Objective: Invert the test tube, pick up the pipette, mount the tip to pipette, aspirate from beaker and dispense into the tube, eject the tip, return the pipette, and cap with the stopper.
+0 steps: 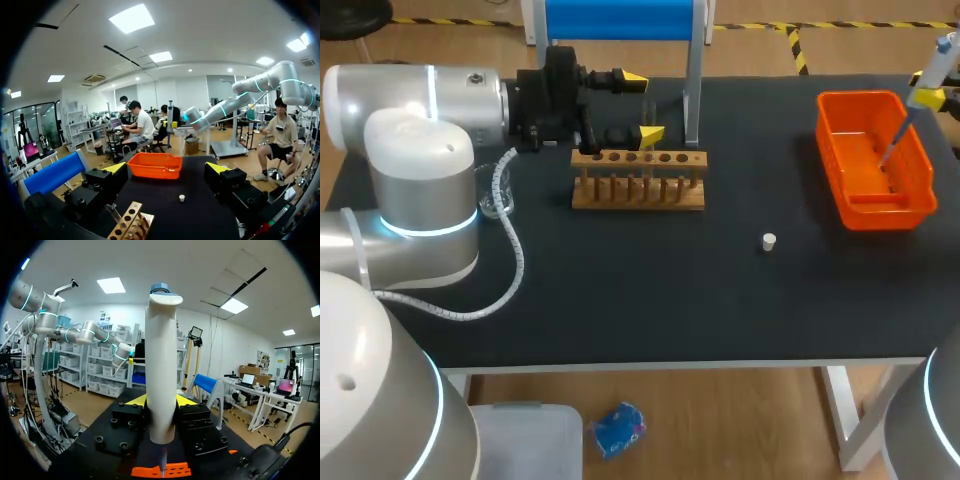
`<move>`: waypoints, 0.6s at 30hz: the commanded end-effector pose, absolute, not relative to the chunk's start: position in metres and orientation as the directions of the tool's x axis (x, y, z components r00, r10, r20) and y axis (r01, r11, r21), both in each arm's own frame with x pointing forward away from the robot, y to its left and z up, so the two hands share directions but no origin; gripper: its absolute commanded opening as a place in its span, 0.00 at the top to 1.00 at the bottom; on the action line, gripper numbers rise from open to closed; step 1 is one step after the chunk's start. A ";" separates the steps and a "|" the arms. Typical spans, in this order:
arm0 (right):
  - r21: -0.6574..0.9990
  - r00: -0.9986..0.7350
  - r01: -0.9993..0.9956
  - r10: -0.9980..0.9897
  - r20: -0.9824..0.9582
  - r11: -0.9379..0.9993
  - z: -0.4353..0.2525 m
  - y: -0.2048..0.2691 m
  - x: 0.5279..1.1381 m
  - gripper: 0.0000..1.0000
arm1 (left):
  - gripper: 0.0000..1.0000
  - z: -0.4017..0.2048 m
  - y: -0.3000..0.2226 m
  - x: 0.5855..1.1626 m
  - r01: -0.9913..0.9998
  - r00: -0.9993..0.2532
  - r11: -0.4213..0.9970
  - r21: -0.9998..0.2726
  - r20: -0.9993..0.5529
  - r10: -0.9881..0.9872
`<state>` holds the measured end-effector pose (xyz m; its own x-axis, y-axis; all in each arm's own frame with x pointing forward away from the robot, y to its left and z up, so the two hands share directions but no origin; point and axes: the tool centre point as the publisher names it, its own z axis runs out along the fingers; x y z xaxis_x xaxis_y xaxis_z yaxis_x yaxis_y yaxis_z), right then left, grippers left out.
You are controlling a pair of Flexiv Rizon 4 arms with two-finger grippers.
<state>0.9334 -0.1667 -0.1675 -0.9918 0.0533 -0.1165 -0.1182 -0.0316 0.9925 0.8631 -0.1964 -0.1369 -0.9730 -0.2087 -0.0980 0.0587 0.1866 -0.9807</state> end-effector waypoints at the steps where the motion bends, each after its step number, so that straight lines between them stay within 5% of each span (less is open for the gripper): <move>1: 0.990 -0.991 -0.136 0.010 -0.136 -0.040 -0.176 -0.170 0.947 1.00 | 0.00 -0.137 -0.197 0.863 0.059 -0.973 0.185 -0.981 -0.099 -0.211; 18: 0.989 -0.990 -0.141 0.003 -0.141 -0.036 -0.181 -0.172 0.938 1.00 | 0.00 -0.137 -0.197 0.863 0.059 -0.973 0.185 -0.981 -0.099 -0.211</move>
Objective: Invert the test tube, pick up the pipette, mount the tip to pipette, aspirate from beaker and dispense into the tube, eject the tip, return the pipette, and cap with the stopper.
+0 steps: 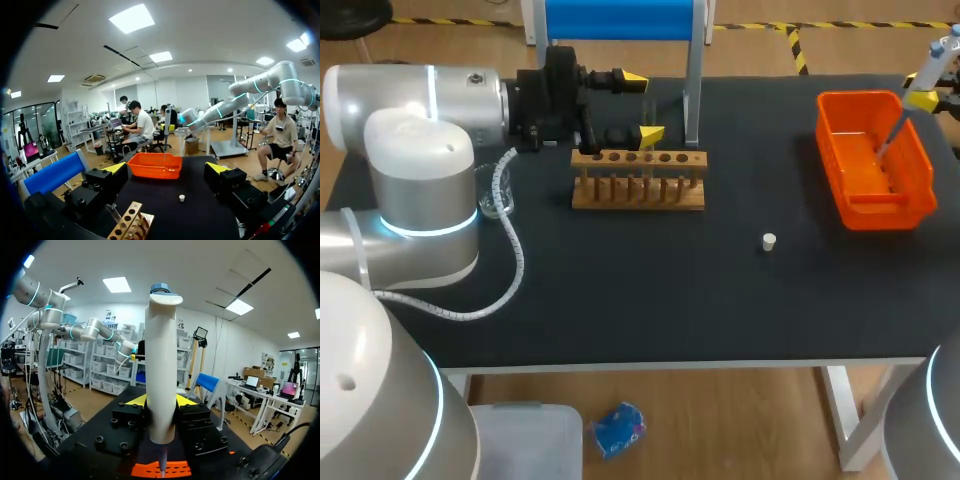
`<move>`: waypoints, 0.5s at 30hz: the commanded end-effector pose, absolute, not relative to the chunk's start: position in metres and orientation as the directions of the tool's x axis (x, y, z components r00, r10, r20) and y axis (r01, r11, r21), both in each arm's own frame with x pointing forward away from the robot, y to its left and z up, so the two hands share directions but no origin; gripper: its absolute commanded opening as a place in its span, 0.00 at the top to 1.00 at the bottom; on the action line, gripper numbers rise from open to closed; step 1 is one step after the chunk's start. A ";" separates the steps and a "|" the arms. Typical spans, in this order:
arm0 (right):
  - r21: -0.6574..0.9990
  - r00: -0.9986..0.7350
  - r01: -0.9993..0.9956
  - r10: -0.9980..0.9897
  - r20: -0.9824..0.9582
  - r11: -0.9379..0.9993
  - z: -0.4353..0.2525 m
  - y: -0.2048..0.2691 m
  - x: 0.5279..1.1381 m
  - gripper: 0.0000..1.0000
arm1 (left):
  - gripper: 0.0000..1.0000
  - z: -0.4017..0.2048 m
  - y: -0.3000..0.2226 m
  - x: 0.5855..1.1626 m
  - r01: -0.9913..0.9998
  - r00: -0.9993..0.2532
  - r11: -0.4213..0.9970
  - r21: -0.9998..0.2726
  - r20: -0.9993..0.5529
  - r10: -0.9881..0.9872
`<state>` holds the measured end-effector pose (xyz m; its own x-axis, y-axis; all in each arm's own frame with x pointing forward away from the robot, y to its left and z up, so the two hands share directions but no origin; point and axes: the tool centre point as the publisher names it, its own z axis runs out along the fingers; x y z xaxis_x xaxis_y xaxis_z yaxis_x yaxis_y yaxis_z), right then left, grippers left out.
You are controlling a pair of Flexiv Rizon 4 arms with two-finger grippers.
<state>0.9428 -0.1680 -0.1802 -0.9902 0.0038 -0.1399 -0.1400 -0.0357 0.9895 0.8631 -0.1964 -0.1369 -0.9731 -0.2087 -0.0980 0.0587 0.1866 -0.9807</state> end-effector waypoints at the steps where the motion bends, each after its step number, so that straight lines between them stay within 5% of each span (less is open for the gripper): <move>1: 0.989 -0.990 -0.141 0.002 -0.141 -0.036 -0.181 -0.172 0.936 1.00 | 0.00 -0.137 -0.197 0.863 0.059 -0.973 0.185 -0.981 -0.099 -0.211; 15: 0.990 -0.990 -0.139 -0.018 -0.139 -0.014 -0.186 -0.166 0.925 1.00 | 0.00 -0.137 -0.197 0.863 0.059 -0.973 0.185 -0.981 -0.099 -0.211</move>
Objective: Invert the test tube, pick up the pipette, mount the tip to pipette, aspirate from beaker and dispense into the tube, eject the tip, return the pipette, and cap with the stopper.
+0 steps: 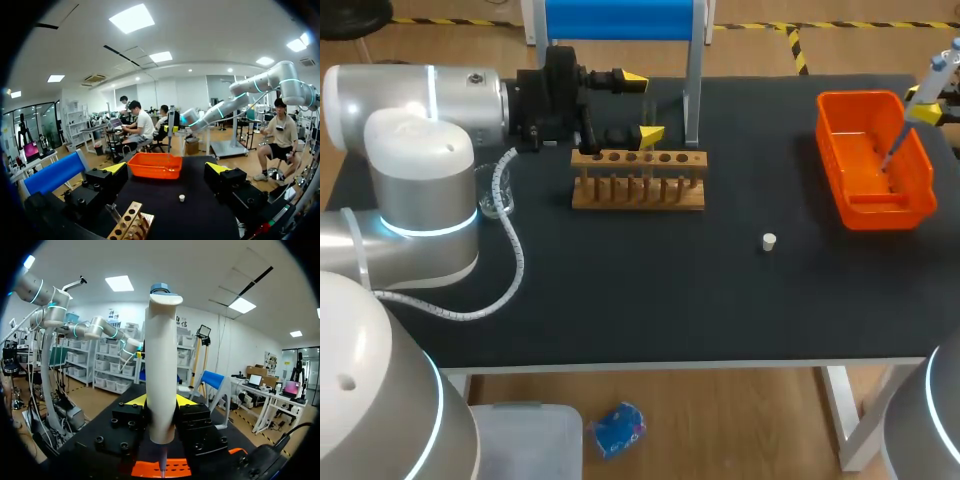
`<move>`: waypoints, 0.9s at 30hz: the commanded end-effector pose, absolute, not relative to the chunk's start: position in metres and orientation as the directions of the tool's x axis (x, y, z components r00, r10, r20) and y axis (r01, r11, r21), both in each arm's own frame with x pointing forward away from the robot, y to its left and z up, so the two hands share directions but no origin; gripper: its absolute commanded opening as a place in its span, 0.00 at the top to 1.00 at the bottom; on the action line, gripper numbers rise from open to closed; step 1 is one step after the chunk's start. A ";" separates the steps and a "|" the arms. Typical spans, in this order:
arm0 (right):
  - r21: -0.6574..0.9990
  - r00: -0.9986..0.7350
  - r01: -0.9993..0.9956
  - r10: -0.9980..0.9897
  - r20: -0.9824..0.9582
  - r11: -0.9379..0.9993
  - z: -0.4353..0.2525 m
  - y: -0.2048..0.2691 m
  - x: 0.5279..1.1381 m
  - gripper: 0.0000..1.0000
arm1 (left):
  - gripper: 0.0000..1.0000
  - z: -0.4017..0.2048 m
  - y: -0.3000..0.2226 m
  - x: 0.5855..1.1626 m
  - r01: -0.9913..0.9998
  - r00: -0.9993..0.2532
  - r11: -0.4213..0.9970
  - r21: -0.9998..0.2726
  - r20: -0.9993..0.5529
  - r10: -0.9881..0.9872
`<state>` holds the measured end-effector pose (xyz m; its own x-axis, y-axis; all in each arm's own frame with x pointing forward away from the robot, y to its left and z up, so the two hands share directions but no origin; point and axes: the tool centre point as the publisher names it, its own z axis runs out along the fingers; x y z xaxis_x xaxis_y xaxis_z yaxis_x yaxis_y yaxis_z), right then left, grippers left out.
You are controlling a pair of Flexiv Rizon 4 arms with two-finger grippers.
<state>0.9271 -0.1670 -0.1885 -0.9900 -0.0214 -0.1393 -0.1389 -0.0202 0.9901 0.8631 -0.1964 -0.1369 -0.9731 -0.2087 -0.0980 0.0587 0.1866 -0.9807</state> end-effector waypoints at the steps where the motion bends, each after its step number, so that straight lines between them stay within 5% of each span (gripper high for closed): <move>1: 0.990 -0.990 -0.139 -0.018 -0.139 -0.014 -0.186 -0.166 0.925 1.00 | 0.00 -0.137 -0.197 0.863 0.059 -0.973 0.185 -0.981 -0.099 -0.211; 27: 0.990 -0.990 -0.139 -0.018 -0.139 -0.014 -0.186 -0.166 0.925 1.00 | 0.00 -0.138 -0.197 0.864 0.040 -0.975 0.194 -0.980 -0.080 -0.205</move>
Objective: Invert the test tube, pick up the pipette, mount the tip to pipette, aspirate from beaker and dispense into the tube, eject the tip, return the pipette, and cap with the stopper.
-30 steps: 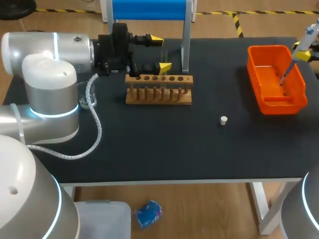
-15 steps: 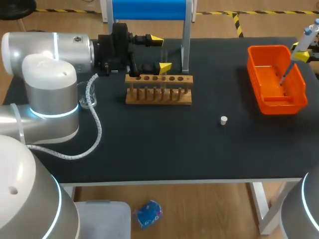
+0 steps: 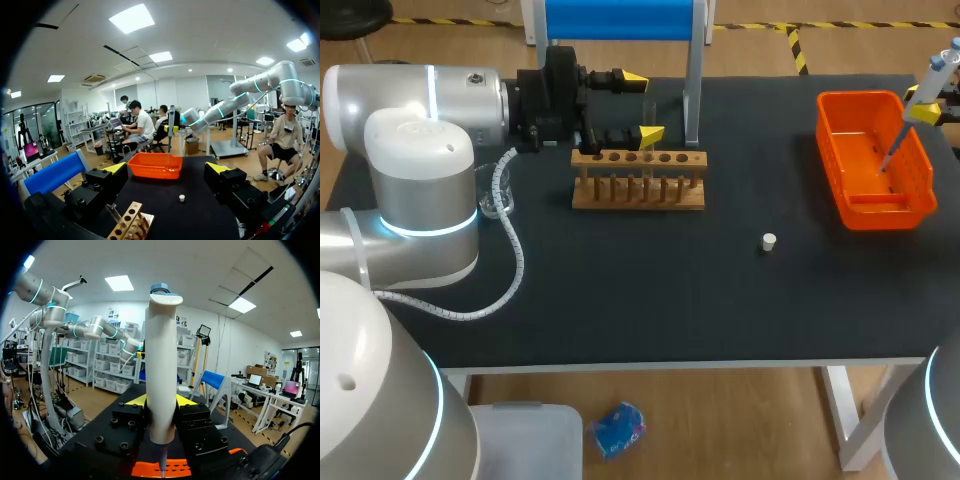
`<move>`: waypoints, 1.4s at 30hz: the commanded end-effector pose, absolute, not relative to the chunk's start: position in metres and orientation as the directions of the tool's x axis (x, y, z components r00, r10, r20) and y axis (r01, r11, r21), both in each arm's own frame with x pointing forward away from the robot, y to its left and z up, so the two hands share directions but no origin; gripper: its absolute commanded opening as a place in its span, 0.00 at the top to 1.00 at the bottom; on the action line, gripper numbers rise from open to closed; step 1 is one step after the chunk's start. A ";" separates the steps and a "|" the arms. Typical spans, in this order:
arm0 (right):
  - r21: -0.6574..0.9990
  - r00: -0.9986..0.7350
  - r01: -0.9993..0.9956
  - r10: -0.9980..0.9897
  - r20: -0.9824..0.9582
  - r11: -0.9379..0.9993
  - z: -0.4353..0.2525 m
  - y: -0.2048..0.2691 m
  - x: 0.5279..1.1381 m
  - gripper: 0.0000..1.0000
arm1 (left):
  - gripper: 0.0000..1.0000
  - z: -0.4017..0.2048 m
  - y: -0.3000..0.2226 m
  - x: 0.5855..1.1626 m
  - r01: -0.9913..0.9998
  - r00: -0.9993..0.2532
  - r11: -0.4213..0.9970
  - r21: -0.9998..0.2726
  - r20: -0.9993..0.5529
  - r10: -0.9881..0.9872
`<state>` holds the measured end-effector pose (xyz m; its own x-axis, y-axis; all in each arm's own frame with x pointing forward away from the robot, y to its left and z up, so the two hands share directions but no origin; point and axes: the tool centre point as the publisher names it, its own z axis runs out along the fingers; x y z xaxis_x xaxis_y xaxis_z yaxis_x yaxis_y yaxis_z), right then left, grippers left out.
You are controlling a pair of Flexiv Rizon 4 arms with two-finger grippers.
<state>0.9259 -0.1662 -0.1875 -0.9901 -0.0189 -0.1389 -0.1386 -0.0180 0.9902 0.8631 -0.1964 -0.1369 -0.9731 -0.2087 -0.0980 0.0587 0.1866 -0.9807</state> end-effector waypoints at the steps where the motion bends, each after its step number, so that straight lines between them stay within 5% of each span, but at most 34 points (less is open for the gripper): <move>1: 0.990 -0.990 -0.139 -0.018 -0.139 -0.014 -0.186 -0.166 0.925 1.00 | 0.00 -0.137 -0.200 0.866 0.041 -0.976 0.195 -0.980 -0.082 -0.203; 26: 0.990 -0.990 -0.139 -0.018 -0.139 -0.014 -0.186 -0.166 0.925 1.00 | 0.00 -0.107 -0.459 0.941 -0.024 -0.984 0.238 -0.971 -0.019 -0.177; 42: 0.990 -0.990 -0.139 -0.018 -0.139 -0.014 -0.186 -0.166 0.925 1.00 | 0.00 -0.107 -0.459 0.941 -0.024 -0.984 0.238 -0.971 -0.019 -0.177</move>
